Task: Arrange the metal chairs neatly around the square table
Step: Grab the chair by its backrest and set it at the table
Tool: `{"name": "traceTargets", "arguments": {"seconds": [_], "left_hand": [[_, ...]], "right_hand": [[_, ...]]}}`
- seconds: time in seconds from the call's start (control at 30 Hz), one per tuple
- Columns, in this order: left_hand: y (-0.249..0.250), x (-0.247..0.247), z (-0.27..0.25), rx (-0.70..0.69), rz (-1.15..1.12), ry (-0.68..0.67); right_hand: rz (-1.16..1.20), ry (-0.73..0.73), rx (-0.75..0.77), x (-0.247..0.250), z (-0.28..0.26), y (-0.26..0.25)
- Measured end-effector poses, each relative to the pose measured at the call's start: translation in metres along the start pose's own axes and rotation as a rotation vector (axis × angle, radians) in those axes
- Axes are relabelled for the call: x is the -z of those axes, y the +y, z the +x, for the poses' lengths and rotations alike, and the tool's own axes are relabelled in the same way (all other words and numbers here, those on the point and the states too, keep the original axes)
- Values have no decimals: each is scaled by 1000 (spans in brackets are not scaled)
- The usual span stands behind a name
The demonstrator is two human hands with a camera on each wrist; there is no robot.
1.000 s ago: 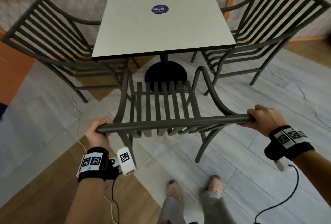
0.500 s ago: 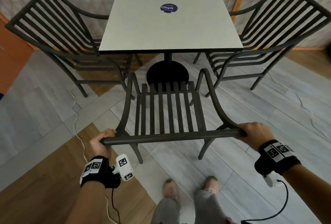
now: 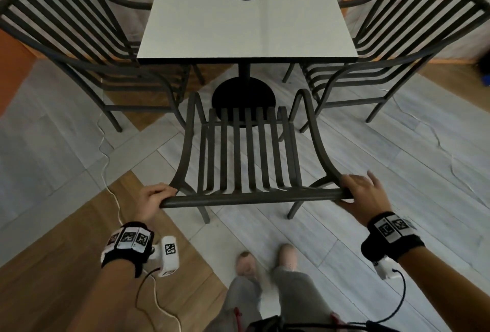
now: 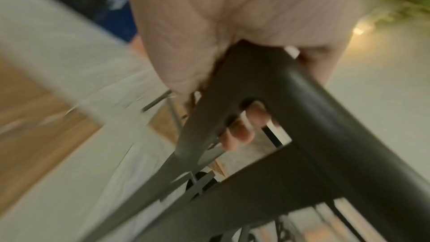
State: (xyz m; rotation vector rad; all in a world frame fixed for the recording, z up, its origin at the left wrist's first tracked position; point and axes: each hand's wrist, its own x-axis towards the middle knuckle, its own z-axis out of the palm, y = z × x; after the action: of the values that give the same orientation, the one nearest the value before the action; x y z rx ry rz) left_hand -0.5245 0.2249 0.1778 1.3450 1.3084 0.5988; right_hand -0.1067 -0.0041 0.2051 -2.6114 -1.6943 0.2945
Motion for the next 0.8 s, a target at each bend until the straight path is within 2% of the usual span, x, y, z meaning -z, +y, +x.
{"name": "traceTargets", "arguments": {"seconds": [0.13, 0.2, 0.23, 0.3, 0.4, 0.57, 0.8], "left_hand": [[33, -4, -14, -114, 734, -195], [42, -14, -16, -150, 1110, -302], [41, -22, -16, -163, 1215, -347], [41, -41, -16, -202, 1296, -371], [44, -62, -16, -267, 1369, -317], [51, -69, -3, -213, 1421, -314], [74, -77, 46, -177, 1399, -275]], "right_hand": [[17, 34, 188, -7, 0, -39], [39, 7, 193, -6, 6, -55], [35, -22, 174, -6, 9, -60], [-18, -86, 111, -7, 14, -66], [-109, -137, 29, -9, 19, -68], [-140, -174, 18, -2, 36, -69], [-160, -185, 24, 11, 88, -64]]}}
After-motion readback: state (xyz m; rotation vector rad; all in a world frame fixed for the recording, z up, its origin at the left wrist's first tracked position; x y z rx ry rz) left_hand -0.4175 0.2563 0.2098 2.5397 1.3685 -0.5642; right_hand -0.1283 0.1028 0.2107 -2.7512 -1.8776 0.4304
